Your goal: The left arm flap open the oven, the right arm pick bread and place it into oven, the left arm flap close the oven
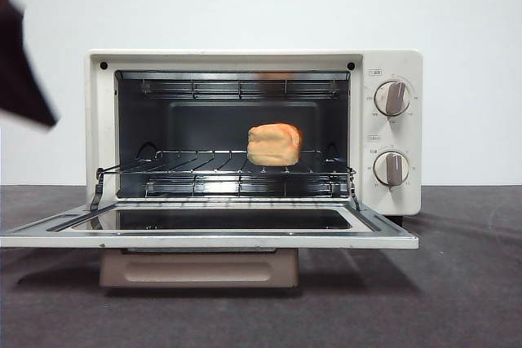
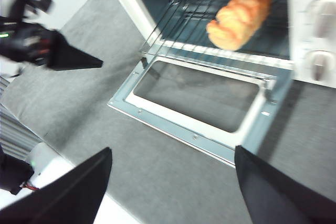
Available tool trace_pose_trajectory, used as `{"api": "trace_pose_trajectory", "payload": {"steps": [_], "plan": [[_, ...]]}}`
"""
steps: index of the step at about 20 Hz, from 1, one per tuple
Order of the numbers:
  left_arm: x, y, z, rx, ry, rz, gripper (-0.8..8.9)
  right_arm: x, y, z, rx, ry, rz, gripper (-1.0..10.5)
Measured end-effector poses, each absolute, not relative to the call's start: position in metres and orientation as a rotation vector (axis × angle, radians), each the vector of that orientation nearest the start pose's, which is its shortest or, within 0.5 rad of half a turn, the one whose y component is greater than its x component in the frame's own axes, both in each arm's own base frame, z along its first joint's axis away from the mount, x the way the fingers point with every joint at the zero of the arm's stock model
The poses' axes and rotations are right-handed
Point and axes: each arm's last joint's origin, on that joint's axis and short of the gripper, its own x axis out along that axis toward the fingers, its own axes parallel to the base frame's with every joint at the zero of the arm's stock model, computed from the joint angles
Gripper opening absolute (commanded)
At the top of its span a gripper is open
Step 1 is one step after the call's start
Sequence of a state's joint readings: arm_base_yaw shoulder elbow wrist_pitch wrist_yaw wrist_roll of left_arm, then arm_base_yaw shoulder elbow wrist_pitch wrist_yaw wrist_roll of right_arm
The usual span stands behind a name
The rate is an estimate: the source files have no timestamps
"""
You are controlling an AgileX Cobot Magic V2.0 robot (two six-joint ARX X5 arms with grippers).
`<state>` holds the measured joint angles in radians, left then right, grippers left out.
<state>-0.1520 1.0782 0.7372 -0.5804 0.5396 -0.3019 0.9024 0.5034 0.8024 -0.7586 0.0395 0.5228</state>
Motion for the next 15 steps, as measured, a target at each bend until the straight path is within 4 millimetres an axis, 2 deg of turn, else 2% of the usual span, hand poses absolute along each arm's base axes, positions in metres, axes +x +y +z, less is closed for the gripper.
{"api": "trace_pose_trajectory", "payload": {"steps": [3,6,11,15], "plan": [[0.216,-0.025,0.212,-0.529,1.122,-0.373,0.08,0.047,0.056,0.316,0.266,0.605,0.682,3.7],[0.222,-0.019,0.193,-0.570,1.233,-0.317,0.08,0.042,0.048,0.315,0.264,0.594,0.658,3.7],[0.223,-0.022,0.163,-0.574,1.416,-0.296,0.08,0.042,0.048,0.315,0.262,0.590,0.654,3.7],[0.223,-0.029,0.159,-0.553,1.446,-0.317,0.08,0.042,0.048,0.315,0.246,0.584,0.659,3.7]]}}
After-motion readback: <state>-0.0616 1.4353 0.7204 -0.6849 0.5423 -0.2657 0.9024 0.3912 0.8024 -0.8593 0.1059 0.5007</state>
